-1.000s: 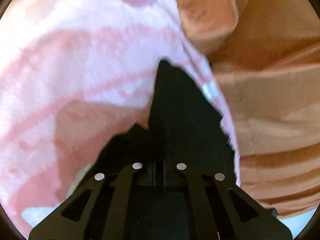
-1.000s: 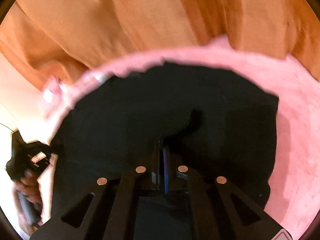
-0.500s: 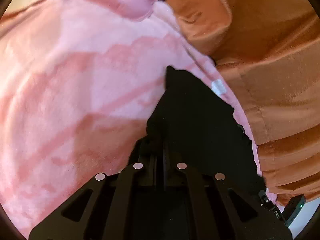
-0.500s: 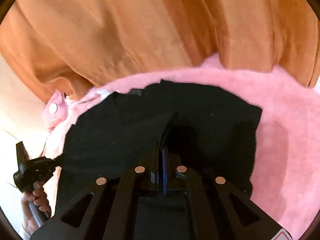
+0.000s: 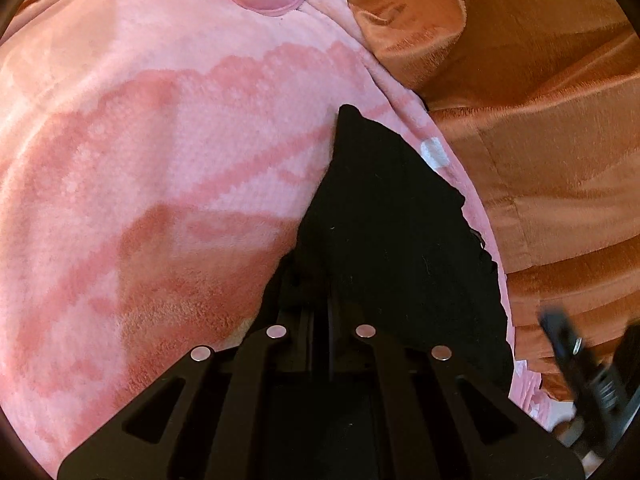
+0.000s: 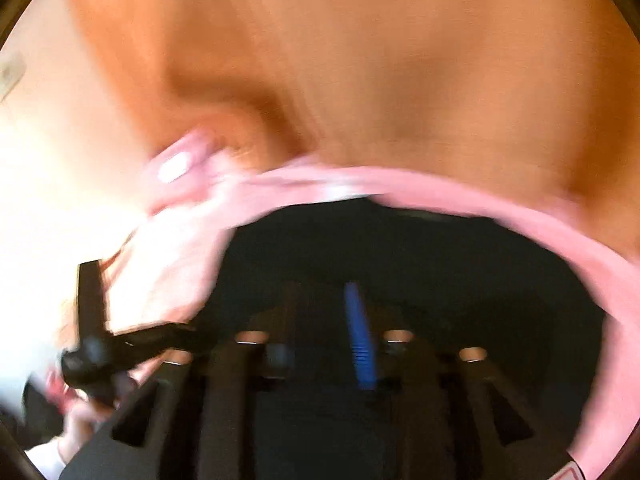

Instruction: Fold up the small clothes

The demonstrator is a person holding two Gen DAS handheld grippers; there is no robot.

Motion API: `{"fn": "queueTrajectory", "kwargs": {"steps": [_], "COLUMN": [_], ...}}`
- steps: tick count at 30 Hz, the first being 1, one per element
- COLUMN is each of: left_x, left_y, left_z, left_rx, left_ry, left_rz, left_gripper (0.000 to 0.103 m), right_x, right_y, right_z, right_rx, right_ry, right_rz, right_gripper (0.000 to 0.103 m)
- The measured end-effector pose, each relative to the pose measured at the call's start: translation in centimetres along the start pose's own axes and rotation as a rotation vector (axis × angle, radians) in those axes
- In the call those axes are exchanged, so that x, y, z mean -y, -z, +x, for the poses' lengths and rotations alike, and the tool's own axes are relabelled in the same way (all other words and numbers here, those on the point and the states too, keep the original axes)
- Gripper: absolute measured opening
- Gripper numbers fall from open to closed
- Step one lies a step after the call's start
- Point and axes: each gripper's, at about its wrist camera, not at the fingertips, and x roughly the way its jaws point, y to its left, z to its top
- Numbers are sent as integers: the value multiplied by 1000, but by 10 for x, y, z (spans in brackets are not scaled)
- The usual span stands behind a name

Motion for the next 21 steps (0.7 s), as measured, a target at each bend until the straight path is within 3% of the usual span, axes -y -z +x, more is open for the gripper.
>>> {"fn": "queueTrajectory", "kwargs": {"steps": [1, 4, 7, 8, 9, 10, 11, 15, 18, 21], "left_x": [-1, -1, -3, -2, -2, -2, -4, -4, -6, -7], "left_y": [0, -2, -3, -3, -3, -4, -4, -7, -6, -8], "left_z": [0, 1, 2, 2, 3, 3, 3, 5, 7, 9], "left_rx": [-2, -12, -21, -22, -25, -27, -30, -22, -22, -34], "left_ry": [3, 9, 17, 19, 22, 25, 31, 31, 23, 27], "left_rz": [-7, -7, 3, 8, 17, 20, 18, 29, 45, 39], "left_gripper": [4, 5, 5, 5, 5, 5, 5, 5, 5, 5], "right_x": [-11, -48, -62, -62, -62, -63, -63, -43, -37, -29], "right_y": [-8, -29, -42, -41, -40, -36, -39, -63, -67, -68], "right_z": [19, 92, 149, 165, 175, 175, 174, 171, 203, 206], "right_rx": [-21, -106, -174, -202, -218, -203, -188, -77, -100, -84], "right_ry": [-18, -7, 8, -2, -12, -13, -25, -26, 30, -15], "right_rz": [-33, -134, -145, -137, -144, -158, -157, -43, -11, 51], "right_gripper": [50, 50, 50, 47, 23, 6, 4, 3, 3, 3]}}
